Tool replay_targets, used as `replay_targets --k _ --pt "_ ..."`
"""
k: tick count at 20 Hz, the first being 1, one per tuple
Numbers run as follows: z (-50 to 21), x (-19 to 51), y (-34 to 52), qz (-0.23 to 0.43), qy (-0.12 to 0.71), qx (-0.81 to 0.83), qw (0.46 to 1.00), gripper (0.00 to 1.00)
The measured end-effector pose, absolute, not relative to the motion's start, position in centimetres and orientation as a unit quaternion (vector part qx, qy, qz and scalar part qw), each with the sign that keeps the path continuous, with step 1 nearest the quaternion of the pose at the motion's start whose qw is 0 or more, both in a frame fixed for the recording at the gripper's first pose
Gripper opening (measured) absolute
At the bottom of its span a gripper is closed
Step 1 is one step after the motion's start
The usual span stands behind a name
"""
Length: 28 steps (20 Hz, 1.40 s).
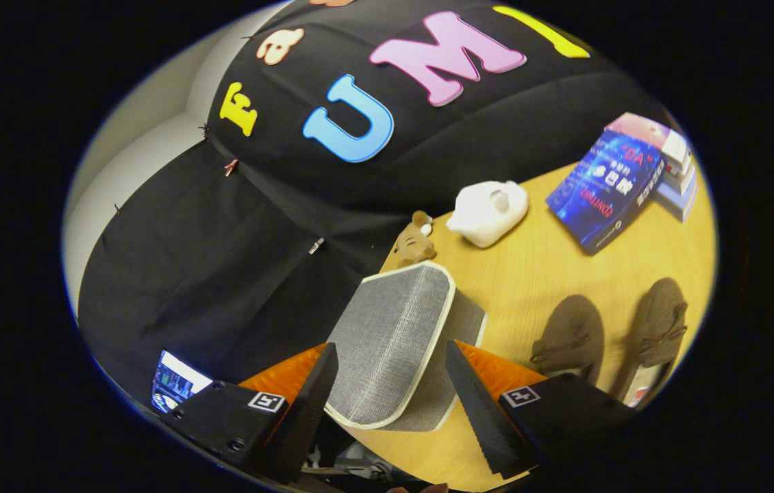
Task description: Open the storage box then place both shoes into the box .Put the left shoe in first, then the right shoe, with the right side of both shoes facing outward in a uniform manner.
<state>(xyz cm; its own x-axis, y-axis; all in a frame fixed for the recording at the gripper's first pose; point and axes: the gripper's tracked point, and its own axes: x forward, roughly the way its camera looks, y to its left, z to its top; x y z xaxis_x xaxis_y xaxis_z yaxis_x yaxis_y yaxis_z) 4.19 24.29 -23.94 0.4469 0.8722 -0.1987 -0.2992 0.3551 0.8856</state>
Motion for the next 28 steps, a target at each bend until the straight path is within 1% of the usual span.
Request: replay_targets --k 4,9,14,18,20,22,23,26,27,28 --pt "-27.2 4.4 27.0 0.4 0.399 0.465 0.682 0.98" --pt "-30.8 5.2 28.7 0.392 0.438 0.5 0.636 0.98" --pt "-30.7 5.5 30.0 0.408 0.453 0.566 0.555 0.95" --pt "-30.9 5.5 30.7 0.414 0.462 0.595 0.512 0.95" --pt "-30.9 5.9 31.0 0.412 0.46 0.607 0.5 0.95" --pt "-30.8 6.1 31.1 0.409 0.462 0.618 0.488 0.69" --pt "-30.9 6.1 31.2 0.407 0.463 0.616 0.489 0.69" --pt "-31.2 6.7 31.1 0.407 0.459 0.621 0.489 0.35" --pt "-30.6 6.9 30.3 0.408 0.444 0.626 0.495 0.27" --pt "-29.9 7.0 30.3 0.413 0.43 0.623 0.506 0.17"
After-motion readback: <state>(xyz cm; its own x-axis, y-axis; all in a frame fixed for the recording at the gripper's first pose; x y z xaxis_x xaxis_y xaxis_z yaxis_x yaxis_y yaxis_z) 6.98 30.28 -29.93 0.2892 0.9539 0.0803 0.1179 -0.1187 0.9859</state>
